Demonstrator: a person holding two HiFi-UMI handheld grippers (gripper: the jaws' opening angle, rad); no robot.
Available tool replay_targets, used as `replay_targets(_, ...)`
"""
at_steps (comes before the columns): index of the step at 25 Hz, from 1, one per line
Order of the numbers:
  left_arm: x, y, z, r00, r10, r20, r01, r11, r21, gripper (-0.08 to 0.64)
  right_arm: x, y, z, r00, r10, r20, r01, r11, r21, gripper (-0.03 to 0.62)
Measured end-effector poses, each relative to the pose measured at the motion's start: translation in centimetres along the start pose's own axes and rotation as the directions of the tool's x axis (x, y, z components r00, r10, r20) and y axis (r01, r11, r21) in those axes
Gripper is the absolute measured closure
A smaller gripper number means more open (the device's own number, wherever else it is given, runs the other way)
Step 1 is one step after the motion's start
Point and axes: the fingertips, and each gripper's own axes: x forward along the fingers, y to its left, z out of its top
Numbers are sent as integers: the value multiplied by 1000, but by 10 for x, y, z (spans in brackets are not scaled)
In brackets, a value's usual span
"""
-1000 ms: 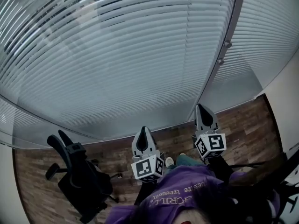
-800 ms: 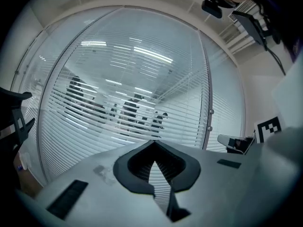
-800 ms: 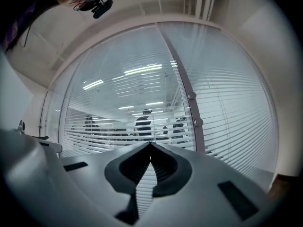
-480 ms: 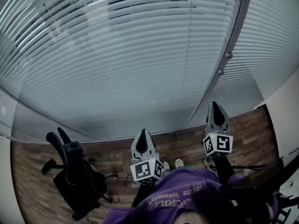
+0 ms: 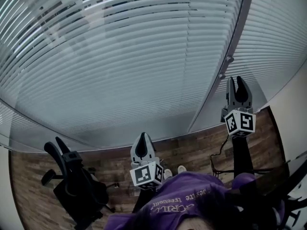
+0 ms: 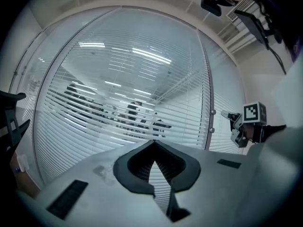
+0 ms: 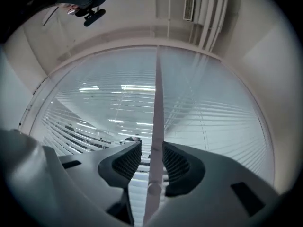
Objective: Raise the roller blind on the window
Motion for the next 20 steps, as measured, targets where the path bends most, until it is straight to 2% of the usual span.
replay_targets(3, 8, -3, -8, 1000, -10, 0, 10, 1000, -2, 558, 31, -7, 5, 999, 23, -33, -27, 992, -125, 442)
replay_targets(7, 13, -4, -12, 1000, -25, -8, 25, 1000, 0, 558, 60, -10, -11, 989, 28, -144, -67, 959, -275, 439)
replay_targets(13, 9, 5, -9, 1000, -12, -4, 12, 1000, -2, 558, 75, -2, -7, 982, 17, -189, -103, 881, -461, 440)
replay_targets(17, 9, 9, -12, 1000, -2, -2, 2, 1000, -4, 558, 76, 0, -11, 977, 1, -215, -129, 805, -580, 447)
replay_targets(20, 11, 8, -12, 1000, 0, 3, 0, 1000, -2, 558, 77, 0, -16, 971, -7, -239, -142, 788, -599, 462)
